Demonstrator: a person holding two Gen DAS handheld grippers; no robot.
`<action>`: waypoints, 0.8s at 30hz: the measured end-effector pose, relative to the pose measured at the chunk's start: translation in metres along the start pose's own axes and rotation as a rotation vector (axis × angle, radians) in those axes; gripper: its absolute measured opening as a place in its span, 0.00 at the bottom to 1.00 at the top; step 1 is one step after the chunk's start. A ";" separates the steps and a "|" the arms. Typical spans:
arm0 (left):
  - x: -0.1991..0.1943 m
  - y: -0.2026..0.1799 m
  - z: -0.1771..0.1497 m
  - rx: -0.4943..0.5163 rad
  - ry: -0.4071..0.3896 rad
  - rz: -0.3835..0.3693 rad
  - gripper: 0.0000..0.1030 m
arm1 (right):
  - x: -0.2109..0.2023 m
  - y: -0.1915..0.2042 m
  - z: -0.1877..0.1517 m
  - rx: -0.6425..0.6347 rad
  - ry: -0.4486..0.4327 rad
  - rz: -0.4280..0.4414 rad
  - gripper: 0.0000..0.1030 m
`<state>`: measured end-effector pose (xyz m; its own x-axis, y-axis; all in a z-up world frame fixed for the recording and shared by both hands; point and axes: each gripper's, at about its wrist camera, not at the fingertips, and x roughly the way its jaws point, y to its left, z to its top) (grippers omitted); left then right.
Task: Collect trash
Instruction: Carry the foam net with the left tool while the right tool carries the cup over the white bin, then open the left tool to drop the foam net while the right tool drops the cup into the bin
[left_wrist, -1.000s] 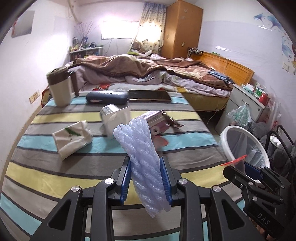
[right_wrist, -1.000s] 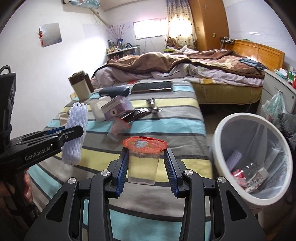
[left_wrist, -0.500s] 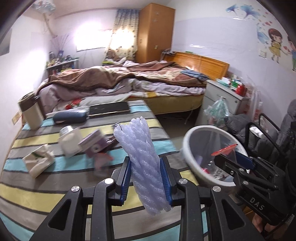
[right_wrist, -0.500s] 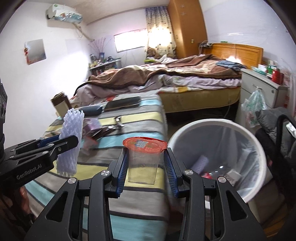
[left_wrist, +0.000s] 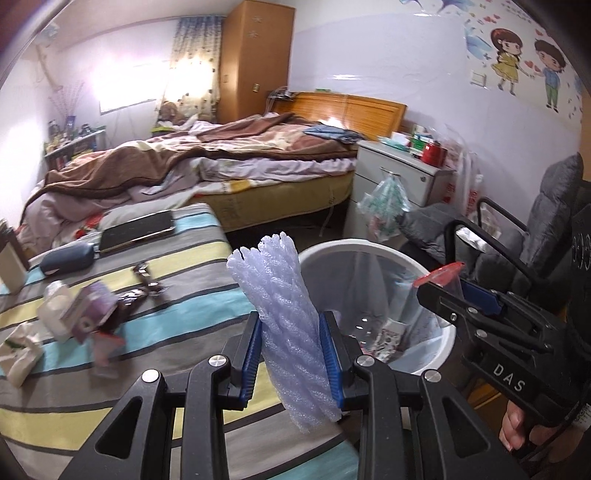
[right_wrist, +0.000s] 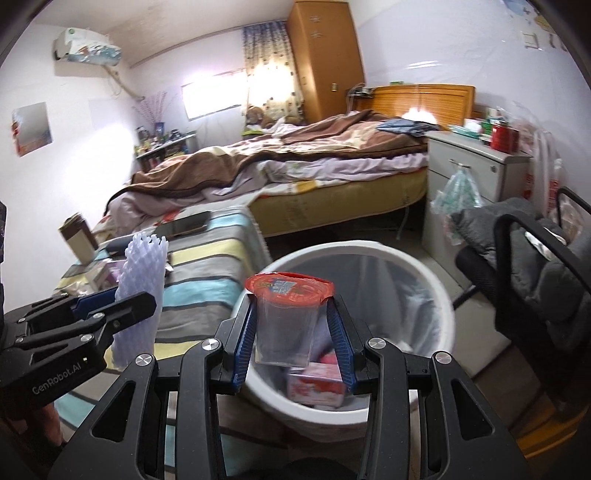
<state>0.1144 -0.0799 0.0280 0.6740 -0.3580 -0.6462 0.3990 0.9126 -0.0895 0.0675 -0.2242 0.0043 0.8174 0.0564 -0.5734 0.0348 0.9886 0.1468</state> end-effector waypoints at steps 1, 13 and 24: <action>0.005 -0.005 0.001 0.006 0.008 -0.014 0.31 | 0.001 -0.005 0.000 0.008 0.002 -0.010 0.40; 0.052 -0.042 0.002 0.062 0.073 -0.072 0.31 | 0.026 -0.049 -0.008 0.067 0.084 -0.063 0.40; 0.082 -0.048 0.003 0.065 0.111 -0.069 0.34 | 0.044 -0.064 -0.010 0.061 0.140 -0.109 0.40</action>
<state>0.1523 -0.1540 -0.0179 0.5725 -0.3919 -0.7202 0.4837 0.8707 -0.0894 0.0953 -0.2838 -0.0383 0.7191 -0.0280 -0.6943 0.1571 0.9799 0.1232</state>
